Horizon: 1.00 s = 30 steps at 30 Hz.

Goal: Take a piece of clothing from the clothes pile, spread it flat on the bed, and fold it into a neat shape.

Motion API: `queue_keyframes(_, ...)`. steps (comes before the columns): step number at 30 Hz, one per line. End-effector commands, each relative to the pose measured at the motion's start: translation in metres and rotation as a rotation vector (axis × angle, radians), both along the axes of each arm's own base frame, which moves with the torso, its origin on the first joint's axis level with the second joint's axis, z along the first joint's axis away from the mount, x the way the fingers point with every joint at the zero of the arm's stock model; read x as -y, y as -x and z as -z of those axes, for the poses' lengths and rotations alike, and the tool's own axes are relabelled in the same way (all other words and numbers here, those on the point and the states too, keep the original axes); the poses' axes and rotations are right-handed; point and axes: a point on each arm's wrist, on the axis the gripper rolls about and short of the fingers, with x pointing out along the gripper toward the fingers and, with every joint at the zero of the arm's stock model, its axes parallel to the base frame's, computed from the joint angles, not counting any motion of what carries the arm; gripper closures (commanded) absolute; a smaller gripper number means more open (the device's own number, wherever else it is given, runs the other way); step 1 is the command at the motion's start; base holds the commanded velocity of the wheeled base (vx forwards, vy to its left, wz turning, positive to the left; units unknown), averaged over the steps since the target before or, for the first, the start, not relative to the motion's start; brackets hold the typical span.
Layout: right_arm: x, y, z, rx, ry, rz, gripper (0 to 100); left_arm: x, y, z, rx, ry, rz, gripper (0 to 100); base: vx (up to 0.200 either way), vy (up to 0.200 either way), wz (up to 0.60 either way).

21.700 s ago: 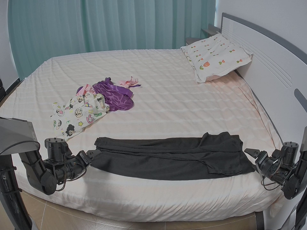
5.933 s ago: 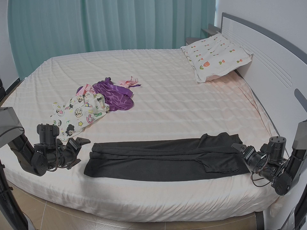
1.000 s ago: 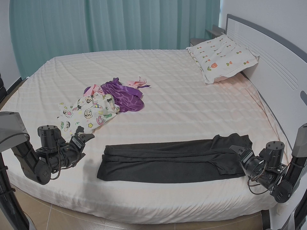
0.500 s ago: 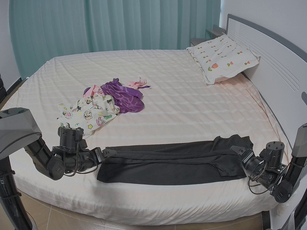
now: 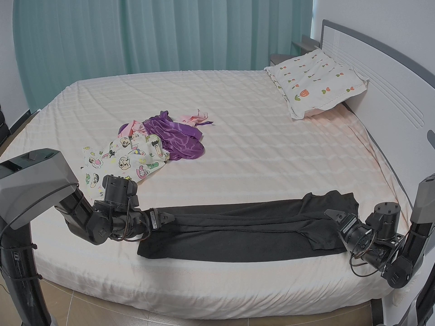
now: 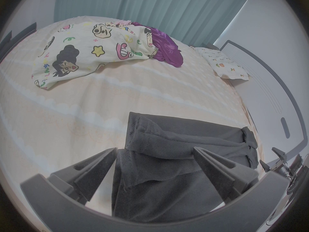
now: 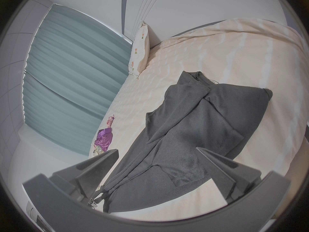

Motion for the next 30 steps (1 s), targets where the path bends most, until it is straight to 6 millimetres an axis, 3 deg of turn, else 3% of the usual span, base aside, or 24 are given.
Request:
queue_keyframes(1, -0.0004, 0.0002, 0.0012, -0.005, 0.002, -0.001, 0, 0.0018, -0.0067, 0.0113, -0.016, -0.016, -0.014, 0, 0.000, 0.000, 0.00)
queue_keyframes(12, -0.0013, 0.0000, 0.0041, -0.017, 0.006, -0.004, 0, 0.0030, -0.0110, 0.0135, -0.009, -0.025, -0.026, 0, 0.000, 0.000, 0.00)
queue_keyframes(13, -0.0016, 0.0002, 0.0038, -0.015, 0.005, -0.005, 0, 0.0032, -0.0117, 0.0130, -0.006, -0.024, -0.026, 100, 0.000, 0.000, 0.00)
queue_keyframes(30, -0.0047, 0.0016, 0.0059, -0.025, 0.007, -0.019, 0, -0.0050, -0.0114, 0.0071, -0.006, -0.036, -0.066, 100, 0.000, 0.000, 0.00)
